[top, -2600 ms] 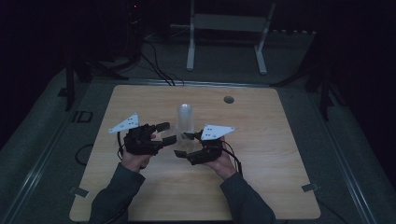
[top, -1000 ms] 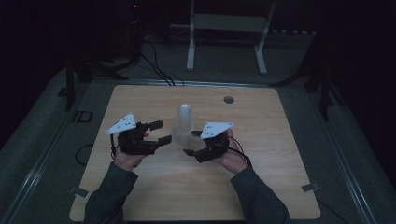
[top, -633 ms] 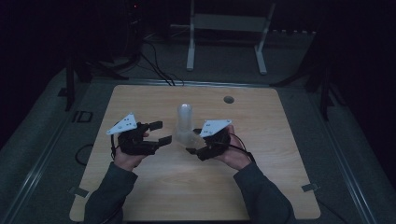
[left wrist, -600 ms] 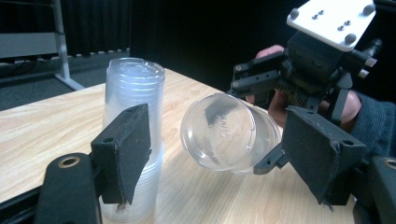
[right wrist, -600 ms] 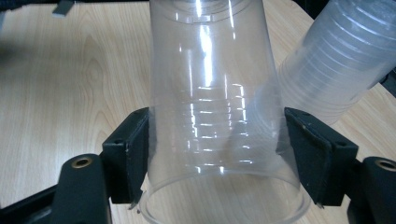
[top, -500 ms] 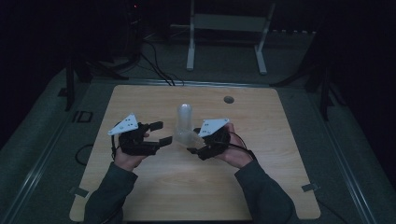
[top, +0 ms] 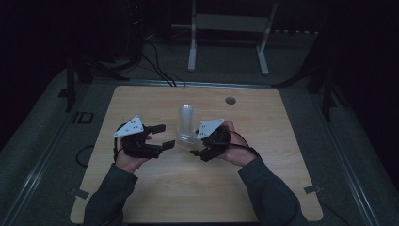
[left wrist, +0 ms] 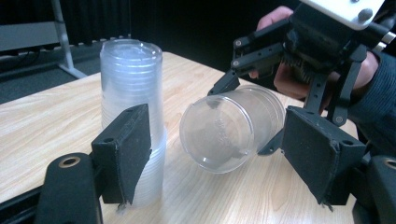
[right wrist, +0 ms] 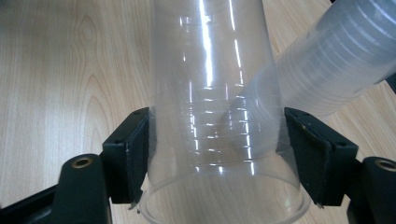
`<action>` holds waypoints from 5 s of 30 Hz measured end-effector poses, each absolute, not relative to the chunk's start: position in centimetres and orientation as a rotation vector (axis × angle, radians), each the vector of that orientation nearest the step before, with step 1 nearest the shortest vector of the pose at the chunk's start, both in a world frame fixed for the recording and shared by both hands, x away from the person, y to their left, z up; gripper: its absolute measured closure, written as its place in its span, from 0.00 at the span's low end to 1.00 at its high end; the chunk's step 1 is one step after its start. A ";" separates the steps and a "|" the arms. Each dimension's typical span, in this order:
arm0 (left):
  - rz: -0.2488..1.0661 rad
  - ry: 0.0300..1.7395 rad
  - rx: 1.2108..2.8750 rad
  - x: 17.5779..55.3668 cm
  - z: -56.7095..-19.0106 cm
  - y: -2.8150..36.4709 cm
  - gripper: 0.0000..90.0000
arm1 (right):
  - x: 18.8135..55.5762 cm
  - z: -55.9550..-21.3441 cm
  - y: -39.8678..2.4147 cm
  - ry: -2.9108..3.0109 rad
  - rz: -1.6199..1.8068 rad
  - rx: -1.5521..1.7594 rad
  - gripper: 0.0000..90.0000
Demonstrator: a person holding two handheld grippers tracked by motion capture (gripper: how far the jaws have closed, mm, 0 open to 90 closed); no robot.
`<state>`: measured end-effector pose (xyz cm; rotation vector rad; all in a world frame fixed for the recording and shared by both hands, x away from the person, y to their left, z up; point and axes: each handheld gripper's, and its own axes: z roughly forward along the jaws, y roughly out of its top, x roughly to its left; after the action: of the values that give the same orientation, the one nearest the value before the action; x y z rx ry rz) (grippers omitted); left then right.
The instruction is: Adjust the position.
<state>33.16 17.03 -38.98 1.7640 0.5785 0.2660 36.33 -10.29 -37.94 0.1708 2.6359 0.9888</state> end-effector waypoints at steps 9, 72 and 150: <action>0.269 0.557 1.830 33.2 -39.3 16.5 0.28 | 36.3 -37.7 -10.0 2.657 0.930 0.127 0.31; 0.531 0.456 2.292 32.9 -38.9 13.6 0.28 | 36.7 -38.2 -8.3 2.746 0.657 0.002 0.31; 0.489 0.302 2.496 32.7 -41.4 9.9 0.39 | 35.7 -39.6 -6.6 2.798 0.442 -0.175 0.34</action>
<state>32.73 9.95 -41.42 2.4962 0.3015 0.4889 35.74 -6.57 -39.60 -0.1749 2.7976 0.4422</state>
